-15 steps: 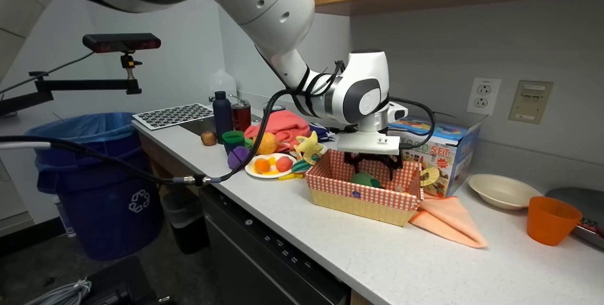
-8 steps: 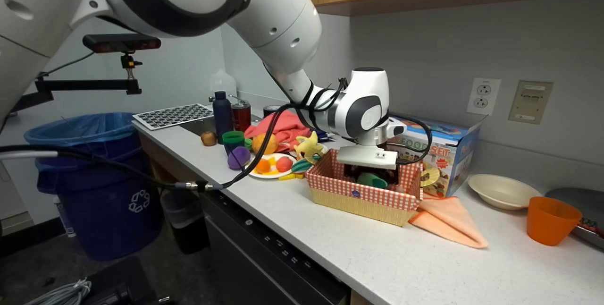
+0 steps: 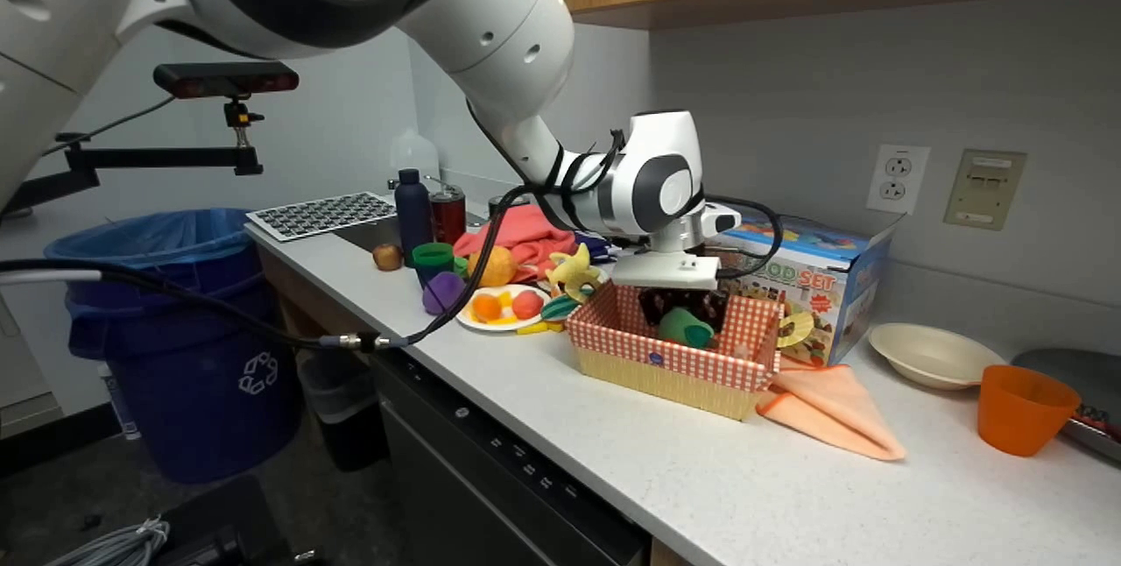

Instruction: Remove the green plushy from the box and put it on the counter

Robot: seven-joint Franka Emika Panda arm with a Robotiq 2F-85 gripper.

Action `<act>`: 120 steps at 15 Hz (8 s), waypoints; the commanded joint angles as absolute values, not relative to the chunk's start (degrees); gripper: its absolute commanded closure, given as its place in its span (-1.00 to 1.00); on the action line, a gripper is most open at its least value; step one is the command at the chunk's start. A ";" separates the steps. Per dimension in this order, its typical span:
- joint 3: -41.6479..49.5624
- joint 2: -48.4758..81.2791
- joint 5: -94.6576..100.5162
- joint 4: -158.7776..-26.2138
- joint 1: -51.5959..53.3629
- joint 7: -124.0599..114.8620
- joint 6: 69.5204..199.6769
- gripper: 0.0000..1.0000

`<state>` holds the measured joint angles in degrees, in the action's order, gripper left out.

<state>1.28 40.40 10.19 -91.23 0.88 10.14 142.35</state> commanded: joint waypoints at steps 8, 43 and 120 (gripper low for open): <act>0.97 28.94 18.54 -94.72 8.88 4.19 127.76 0.96; -0.84 24.63 14.89 -101.52 6.39 -2.05 134.30 -1.00; -0.30 25.50 13.24 -104.10 7.55 -8.64 126.01 -1.00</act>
